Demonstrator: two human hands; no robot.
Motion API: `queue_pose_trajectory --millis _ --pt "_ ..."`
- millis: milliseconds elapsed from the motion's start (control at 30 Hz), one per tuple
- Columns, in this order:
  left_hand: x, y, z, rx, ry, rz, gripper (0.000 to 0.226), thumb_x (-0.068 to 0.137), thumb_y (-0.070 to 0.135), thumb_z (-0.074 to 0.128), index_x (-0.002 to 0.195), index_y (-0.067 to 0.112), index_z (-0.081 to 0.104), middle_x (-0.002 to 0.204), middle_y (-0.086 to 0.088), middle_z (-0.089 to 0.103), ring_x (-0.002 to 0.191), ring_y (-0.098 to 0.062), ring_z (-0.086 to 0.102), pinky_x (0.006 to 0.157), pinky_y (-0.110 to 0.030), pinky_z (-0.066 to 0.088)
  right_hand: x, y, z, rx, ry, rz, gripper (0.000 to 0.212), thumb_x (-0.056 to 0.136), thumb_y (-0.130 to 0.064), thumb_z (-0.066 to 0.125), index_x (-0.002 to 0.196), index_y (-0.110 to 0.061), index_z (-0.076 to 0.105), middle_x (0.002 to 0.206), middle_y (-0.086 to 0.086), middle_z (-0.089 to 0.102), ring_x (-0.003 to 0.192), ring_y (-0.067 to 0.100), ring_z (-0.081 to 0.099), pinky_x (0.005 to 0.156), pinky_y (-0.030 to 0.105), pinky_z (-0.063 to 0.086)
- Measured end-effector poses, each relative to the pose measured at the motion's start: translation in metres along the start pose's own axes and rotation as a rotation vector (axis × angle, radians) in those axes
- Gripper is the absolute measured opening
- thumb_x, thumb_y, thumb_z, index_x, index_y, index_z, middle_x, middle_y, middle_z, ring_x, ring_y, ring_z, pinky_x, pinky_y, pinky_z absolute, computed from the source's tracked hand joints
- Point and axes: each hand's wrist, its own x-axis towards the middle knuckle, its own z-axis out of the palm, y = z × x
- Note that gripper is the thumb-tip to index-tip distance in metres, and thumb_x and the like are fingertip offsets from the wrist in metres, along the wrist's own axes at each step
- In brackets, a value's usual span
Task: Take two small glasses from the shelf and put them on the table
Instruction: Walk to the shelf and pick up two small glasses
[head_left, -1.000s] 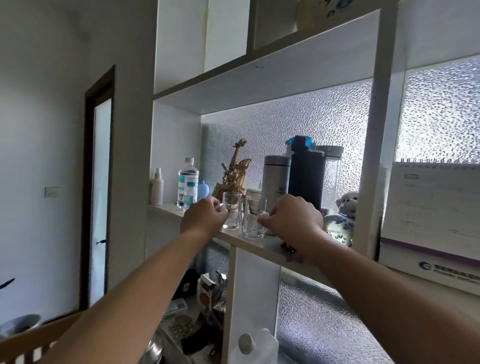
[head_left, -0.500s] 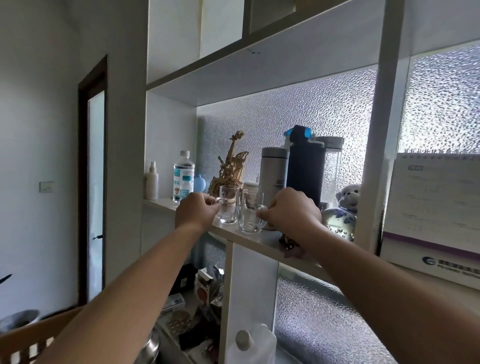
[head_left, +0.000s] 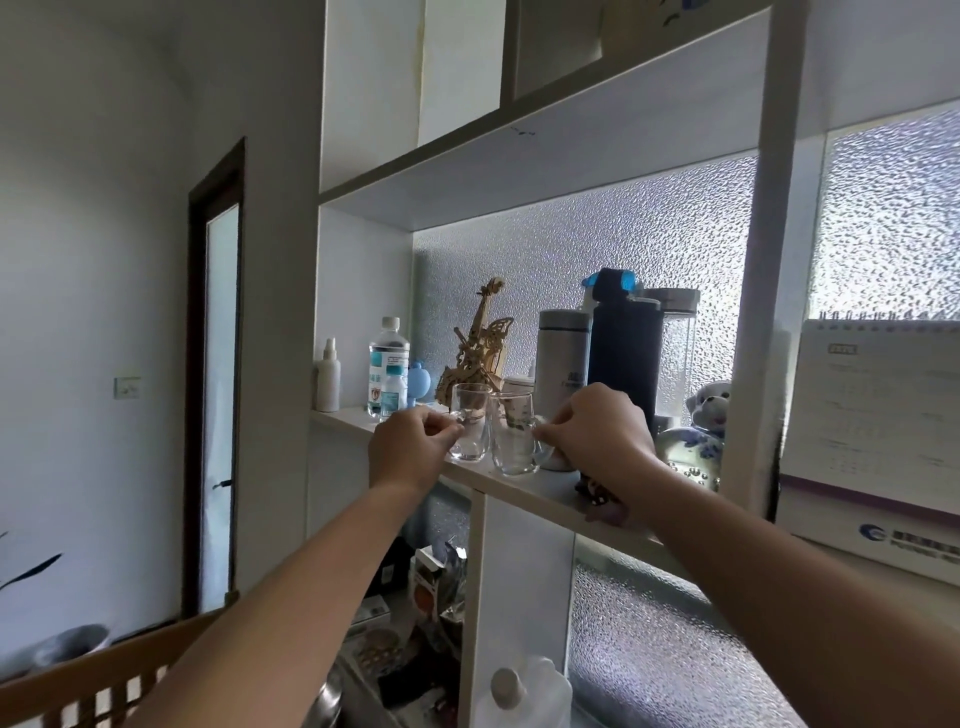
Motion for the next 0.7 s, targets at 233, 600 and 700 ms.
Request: queue_pose_trajectory --millis 233,600,700 --pt "-0.012 0.003 -0.014 -0.064 0.037 -0.03 0.022 0.078 0.035 0.072 0.089 0.016 0.073 0.087 -0.003 0.075 0.078 -0.017 0.066 0.074 -0.032 0.052 -0.007 -0.008 0.0 0.016 0.074 -0.083 0.022 0.077 -0.037 0.074 0.075 -0.016 0.077 0.064 0.004 0.071 0.057 0.017 0.062 0.046 0.023 0.042" --pt "-0.036 0.012 -0.067 -0.078 0.139 -0.031 0.018 0.078 0.039 0.071 0.078 0.021 0.069 0.072 0.007 0.068 0.066 -0.007 0.061 0.056 -0.019 0.04 -0.037 -0.039 -0.004 0.245 0.204 -0.256 0.02 0.078 -0.037 0.073 0.074 -0.018 0.076 0.065 -0.001 0.072 0.057 0.012 0.065 0.058 0.028 0.054" --pt "-0.045 0.009 -0.086 -0.057 0.206 -0.054 0.021 0.076 0.04 0.072 0.078 0.019 0.07 0.073 0.003 0.071 0.068 -0.012 0.063 0.057 -0.021 0.041 -0.048 -0.048 0.002 0.287 0.199 -0.276 0.022 0.078 -0.036 0.073 0.066 -0.018 0.075 0.063 -0.001 0.071 0.056 0.014 0.062 0.056 0.029 0.05"
